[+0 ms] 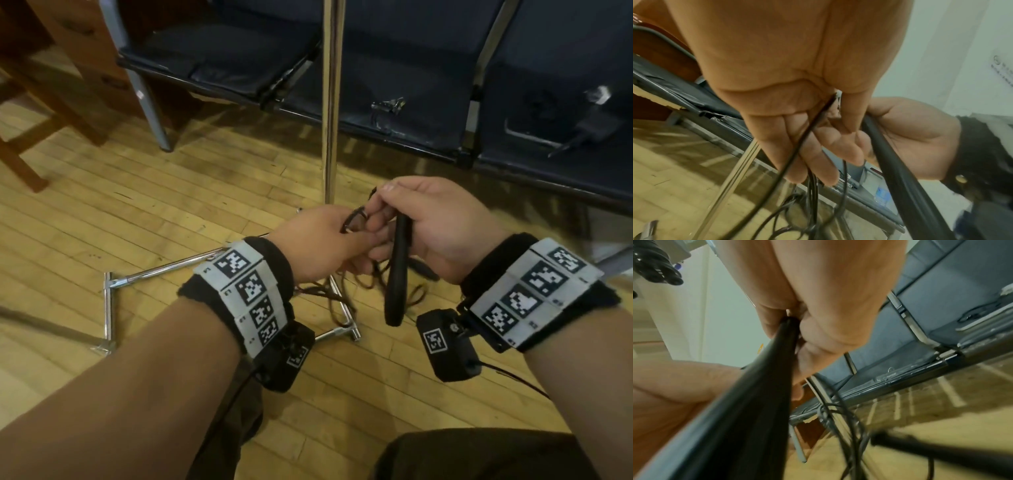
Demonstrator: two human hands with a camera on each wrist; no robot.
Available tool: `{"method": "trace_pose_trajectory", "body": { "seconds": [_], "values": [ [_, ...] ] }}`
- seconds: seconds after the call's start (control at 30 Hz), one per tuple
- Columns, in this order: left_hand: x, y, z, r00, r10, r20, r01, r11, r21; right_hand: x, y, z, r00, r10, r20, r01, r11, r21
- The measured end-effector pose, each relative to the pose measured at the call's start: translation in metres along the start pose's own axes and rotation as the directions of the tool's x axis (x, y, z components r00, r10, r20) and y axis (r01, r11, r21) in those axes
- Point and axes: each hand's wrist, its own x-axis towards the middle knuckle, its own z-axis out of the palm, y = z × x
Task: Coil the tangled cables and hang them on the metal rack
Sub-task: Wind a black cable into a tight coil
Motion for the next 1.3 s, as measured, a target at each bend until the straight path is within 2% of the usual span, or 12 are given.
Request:
{"method": "trace_pose_trajectory", "body": {
  "seconds": [0.1,0.2,0.4,0.53,0.67,0.77,0.83,0.97,1.1,1.17,1.23,1.3],
  "values": [
    [-0.002,-0.002,-0.012,0.965,-0.140,-0.222,0.156,0.986,0.056,0.000,0.003,-0.012,0.983,0.002,-0.184,-0.020,0.996,-0.092],
    [-0.004,-0.006,-0.018,0.918,-0.147,-0.368,0.238,0.947,0.215,0.002,0.004,-0.015,0.967,0.080,-0.243,-0.086,0.996,-0.014],
    [-0.005,0.006,0.004,0.999,0.019,-0.035,-0.017,0.997,0.070,-0.001,0.005,0.003,0.996,0.017,-0.090,-0.024,0.997,-0.078],
    [-0.001,0.004,0.003,0.994,0.018,-0.104,-0.011,0.998,0.068,-0.004,0.002,0.006,0.998,-0.053,-0.020,0.050,0.986,-0.157],
    [-0.006,0.010,-0.003,0.998,0.014,-0.064,-0.027,0.979,-0.203,-0.002,0.000,-0.004,0.983,-0.163,-0.082,0.129,0.940,-0.317],
    [-0.014,0.020,-0.003,0.995,0.096,-0.013,-0.094,0.918,-0.386,-0.004,0.001,-0.003,0.965,-0.116,0.236,0.161,0.970,-0.180],
    [-0.018,0.029,-0.005,0.988,0.146,-0.043,-0.148,0.861,-0.487,-0.003,0.011,0.005,0.927,-0.020,0.374,0.135,0.949,-0.284],
    [-0.027,0.038,-0.022,0.925,0.138,-0.353,-0.361,0.605,-0.710,0.006,0.034,0.002,0.940,0.144,0.309,0.086,0.778,-0.622],
    [-0.035,0.028,-0.046,0.847,-0.031,-0.531,-0.486,0.358,-0.797,0.009,0.047,-0.016,0.936,0.312,0.162,-0.018,0.504,-0.863],
    [-0.032,0.022,-0.046,0.834,-0.132,-0.535,-0.437,0.432,-0.789,0.009,0.045,-0.016,0.952,0.277,0.130,-0.026,0.498,-0.867],
    [-0.025,0.017,-0.038,0.840,-0.149,-0.522,-0.318,0.643,-0.696,0.009,0.038,-0.011,0.982,0.143,0.126,0.018,0.587,-0.809],
    [-0.018,0.016,-0.025,0.887,-0.046,-0.460,-0.221,0.832,-0.508,0.009,0.028,-0.003,0.993,-0.001,0.120,0.088,0.688,-0.720]
  ]
}}
